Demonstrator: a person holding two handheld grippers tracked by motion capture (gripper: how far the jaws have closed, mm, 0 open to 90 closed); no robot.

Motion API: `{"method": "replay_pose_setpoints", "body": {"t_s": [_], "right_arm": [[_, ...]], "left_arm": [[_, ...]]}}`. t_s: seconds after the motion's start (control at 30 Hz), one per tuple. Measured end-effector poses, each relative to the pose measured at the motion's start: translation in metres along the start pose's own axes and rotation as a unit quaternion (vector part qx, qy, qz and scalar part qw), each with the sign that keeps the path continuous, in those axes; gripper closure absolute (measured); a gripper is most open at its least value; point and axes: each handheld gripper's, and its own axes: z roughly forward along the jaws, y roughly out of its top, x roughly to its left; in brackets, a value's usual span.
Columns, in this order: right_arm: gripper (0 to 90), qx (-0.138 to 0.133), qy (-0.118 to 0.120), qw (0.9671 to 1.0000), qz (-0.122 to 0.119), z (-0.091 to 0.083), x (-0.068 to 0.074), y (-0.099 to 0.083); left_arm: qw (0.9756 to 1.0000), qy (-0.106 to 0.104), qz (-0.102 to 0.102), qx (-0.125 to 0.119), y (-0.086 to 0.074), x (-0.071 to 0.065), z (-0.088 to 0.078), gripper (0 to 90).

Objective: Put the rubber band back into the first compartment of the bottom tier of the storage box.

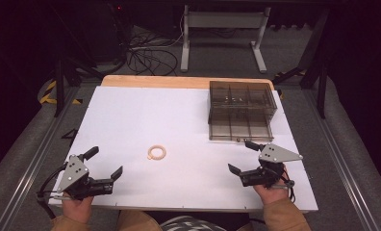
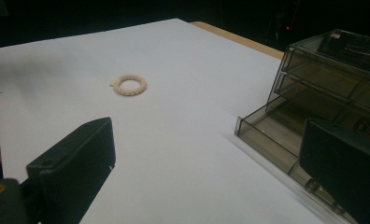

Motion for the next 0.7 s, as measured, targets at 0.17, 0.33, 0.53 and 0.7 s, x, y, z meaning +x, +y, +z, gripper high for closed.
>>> {"method": "replay_pose_setpoints", "body": {"t_s": [0.17,0.33,0.53,0.7], "right_arm": [[4.4,0.003,0.006,1.0,0.0,0.006,-0.001,0.008],[4.4,0.01,0.013,0.9999,0.0,0.015,-0.002,0.019],[4.6,0.014,0.02,0.9997,0.001,0.023,-0.004,0.031],[4.6,0.018,0.022,0.9996,0.001,0.027,-0.006,0.036]], "left_arm": [[1.0,0.0,0.0,0.001,0.0,0.0,0.0,1.1],[1.0,-0.001,0.001,0.0,0.0,0.0,0.0,1.1],[1.0,-0.002,0.0,0.001,0.001,0.0,0.002,1.2],[1.0,-0.003,-0.001,0.001,0.001,0.0,0.002,1.2]]}}
